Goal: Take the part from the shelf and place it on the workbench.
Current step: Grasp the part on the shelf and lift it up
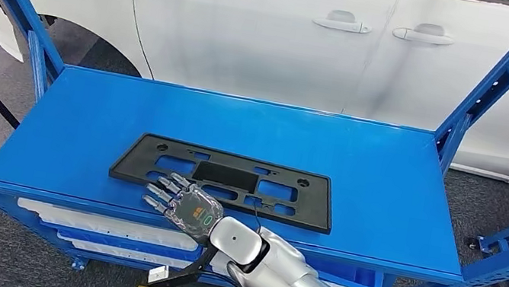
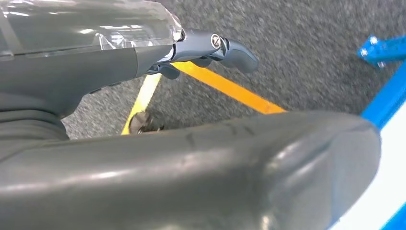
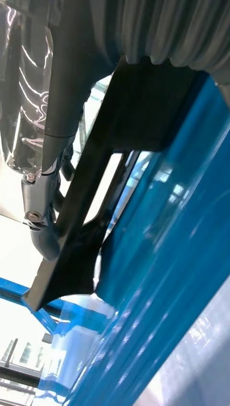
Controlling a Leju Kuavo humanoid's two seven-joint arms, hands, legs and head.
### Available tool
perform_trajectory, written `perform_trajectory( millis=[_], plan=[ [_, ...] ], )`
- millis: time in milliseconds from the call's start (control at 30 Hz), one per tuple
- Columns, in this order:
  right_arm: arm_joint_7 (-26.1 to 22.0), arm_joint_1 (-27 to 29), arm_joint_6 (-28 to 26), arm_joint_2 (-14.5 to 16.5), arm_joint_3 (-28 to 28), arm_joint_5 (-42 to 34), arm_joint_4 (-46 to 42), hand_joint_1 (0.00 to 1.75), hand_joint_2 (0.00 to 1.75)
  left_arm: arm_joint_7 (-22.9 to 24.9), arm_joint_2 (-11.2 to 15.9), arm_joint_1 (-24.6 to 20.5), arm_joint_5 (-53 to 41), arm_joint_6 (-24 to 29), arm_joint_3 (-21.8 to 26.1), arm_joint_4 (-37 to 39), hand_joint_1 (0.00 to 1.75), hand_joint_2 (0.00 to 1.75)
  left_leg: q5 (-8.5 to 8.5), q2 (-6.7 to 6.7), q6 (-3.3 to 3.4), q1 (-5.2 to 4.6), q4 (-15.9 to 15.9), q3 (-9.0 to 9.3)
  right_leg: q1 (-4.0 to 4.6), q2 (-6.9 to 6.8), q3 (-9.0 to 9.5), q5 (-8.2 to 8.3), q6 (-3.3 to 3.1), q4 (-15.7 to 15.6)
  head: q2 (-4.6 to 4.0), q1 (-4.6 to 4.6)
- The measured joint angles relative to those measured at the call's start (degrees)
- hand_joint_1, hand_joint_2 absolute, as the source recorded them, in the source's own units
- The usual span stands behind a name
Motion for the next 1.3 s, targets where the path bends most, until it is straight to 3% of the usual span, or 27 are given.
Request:
perform_trajectory(
  millis=[67,167,233,333,367,400,433,500,567,633,733,800,867,900,933,967,1000,1067,1100,1200,1267,1300],
  plan=[
    [0.0,-0.3,0.0,0.6,-0.4,-0.1,0.6,0.0,1.75,0.0,0.0,-0.1,0.0,0.0,-0.1,0.0,0.0,0.0,1.71,-0.06,0.65,-0.08,-5.8,2.83,0.19,0.2,-0.19,0.03,0.62,0.3,0.0,0.01],
    [0.0,-0.7,0.0,1.0,-0.9,-0.1,1.3,0.0,1.75,-0.1,0.0,-0.1,0.0,0.0,-0.2,0.0,0.0,0.0,1.99,-0.11,2.02,-0.35,-6.5,2.93,0.23,0.43,-0.47,0.32,1.69,0.3,0.0,0.0],
    [0.0,-1.0,0.0,1.1,-1.1,-0.2,1.5,0.0,1.75,-0.1,0.0,-0.1,0.0,0.0,-0.3,0.0,0.0,0.0,2.45,-0.03,2.88,-0.24,-6.8,2.92,0.1,0.42,-1.2,-0.93,2.29,1.9,0.0,0.01],
    [-0.3,-1.4,-0.2,1.2,-1.5,-0.6,1.8,0.0,1.75,-0.1,0.0,-0.2,0.0,0.0,-0.3,0.0,0.0,0.0,2.81,0.02,3.62,-0.33,-7.0,2.55,0.02,0.38,-6.06,-6.65,2.72,12.5,0.0,0.0],
    [-0.7,-1.4,-0.3,1.2,-1.7,-1.2,1.8,0.0,1.75,-0.1,0.0,-0.1,0.0,0.0,-0.3,0.0,0.0,0.0,2.86,0.01,3.67,-0.41,-6.9,2.41,0.01,0.38,-7.69,-7.89,2.77,15.9,0.0,0.0],
    [-1.3,-1.4,-0.4,1.2,-2.1,-2.0,1.8,0.0,1.75,-0.1,0.0,-0.1,0.0,0.1,-0.3,0.0,0.0,0.0,2.88,-0.01,3.69,-0.46,-6.9,2.33,0.02,0.37,-8.41,-8.01,2.74,17.5,0.0,0.0],
    [-2.0,-1.4,-0.4,1.2,-2.5,-3.0,1.6,0.0,1.75,-0.1,0.0,0.0,0.0,0.1,-0.3,0.0,0.0,0.0,2.87,-0.03,3.67,-0.5,-6.8,2.31,0.02,0.37,-7.9,-6.97,2.62,16.6,0.0,0.0],
    [-3.3,-1.6,-0.4,1.2,-3.7,-5.0,0.7,0.0,1.75,-0.1,0.0,0.0,0.0,0.1,-0.3,0.0,0.0,0.0,2.79,-0.09,3.51,-0.57,-6.6,2.41,0.1,0.37,-3.98,-3.12,2.07,9.1,0.0,0.0],
    [-4.5,-2.0,-0.1,1.2,-5.0,-6.9,-0.9,0.0,1.75,-0.1,0.0,-0.1,0.0,0.1,-0.3,0.0,0.0,0.0,2.65,-0.11,3.06,-0.79,-6.4,2.32,0.33,0.34,-0.64,-0.83,1.5,2.3,0.0,0.0],
    [-5.9,-2.2,0.4,1.0,-6.2,-9.1,-2.9,0.0,1.75,-0.1,-0.1,-0.1,0.0,0.1,-0.3,0.0,0.0,0.0,2.67,-0.11,2.39,-0.9,-6.4,2.16,0.59,0.37,-0.12,-0.67,1.11,0.8,0.0,0.0],
    [-7.6,-2.3,1.6,0.7,-7.7,-12.3,-6.5,0.0,1.75,-0.1,0.0,-0.1,-0.2,0.1,-0.3,0.0,0.0,0.0,1.87,-0.05,1.38,-0.72,-5.5,1.84,0.28,0.34,0.12,-0.21,0.14,0.1,0.0,-0.01],
    [-8.1,-2.4,2.7,0.5,-8.2,-13.5,-8.9,0.0,1.75,-0.1,0.0,-0.1,-0.3,0.1,-0.3,0.0,0.0,0.0,-1.13,-0.02,0.88,-0.6,-0.4,-0.42,0.07,0.27,0.3,-0.04,-0.27,-0.3,0.0,-0.01],
    [-8.3,-2.2,3.8,0.3,-8.2,-13.9,-10.7,0.0,1.75,-0.1,0.1,-0.1,-0.3,0.0,-0.3,0.0,0.0,0.0,-4.45,-0.02,0.5,-0.49,7.4,-4.09,0.11,0.25,0.26,-0.07,-0.4,-0.3,0.0,0.0],
    [-8.4,-2.0,4.3,0.2,-8.2,-13.9,-11.3,0.0,1.75,-0.1,0.2,0.0,-0.3,0.1,-0.3,0.0,0.0,0.0,-4.85,-0.02,0.36,-0.44,9.6,-5.2,0.13,0.24,0.26,-0.09,-0.4,-0.3,0.0,0.0],
    [-8.5,-1.9,4.7,0.1,-8.2,-13.9,-11.7,0.0,1.75,-0.1,0.2,0.0,-0.2,0.1,-0.3,0.0,0.0,0.0,-4.06,-0.01,0.29,-0.39,9.5,-5.23,0.12,0.25,0.3,-0.12,-0.36,-0.2,0.0,0.0],
    [-8.6,-1.8,5.0,0.1,-8.1,-13.8,-11.9,0.0,1.75,-0.1,0.2,0.0,-0.2,0.1,-0.3,0.0,0.0,0.0,-2.19,0.0,0.27,-0.32,6.8,-4.01,0.09,0.27,0.37,-0.19,-0.28,-0.2,0.0,0.0],
    [-8.7,-1.8,5.2,0.1,-8.0,-13.8,-12.0,0.0,1.75,-0.1,0.2,0.0,-0.2,0.1,-0.3,0.0,0.0,0.0,0.05,0.04,0.31,-0.25,2.5,-1.98,0.06,0.29,0.48,-0.31,-0.13,-0.1,0.0,0.0],
    [-9.0,-1.7,5.3,0.1,-7.6,-13.8,-11.9,0.0,1.75,-0.2,0.3,-0.2,0.0,0.1,-0.3,0.0,0.0,0.0,2.57,0.04,0.76,-0.41,-4.7,1.52,0.26,0.32,0.54,-0.53,0.36,0.1,0.0,0.0],
    [-9.1,-1.7,5.2,0.1,-7.3,-13.8,-11.7,0.0,1.75,-0.2,0.3,-0.2,0.0,0.1,-0.3,0.0,0.0,0.0,2.82,-0.01,1.1,-0.54,-6.3,2.25,0.35,0.33,0.5,-0.58,0.64,0.2,0.0,0.0],
    [-9.3,-1.3,4.6,0.1,-6.2,-13.5,-10.9,0.0,1.75,-0.3,0.3,-0.2,0.3,0.2,-0.3,0.0,0.0,0.0,2.85,-0.16,2.26,-0.61,-6.7,2.28,0.32,0.31,0.42,-0.71,1.57,0.3,0.0,0.0],
    [-9.3,-1.1,4.1,0.1,-5.5,-13.0,-10.0,0.0,1.75,-0.3,0.3,-0.2,0.4,0.2,-0.3,0.0,0.0,0.0,3.08,-0.1,3.02,-0.43,-7.0,2.31,0.22,0.3,-0.75,-2.55,2.16,3.0,0.0,0.0],
    [-9.3,-1.1,4.0,0.1,-5.2,-12.8,-9.6,0.0,1.75,-0.3,0.3,-0.2,0.4,0.2,-0.3,0.0,0.0,0.0,3.14,-0.06,3.29,-0.42,-7.0,2.28,0.14,0.29,-2.22,-4.31,2.36,6.1,0.0,0.0]
  ],
)
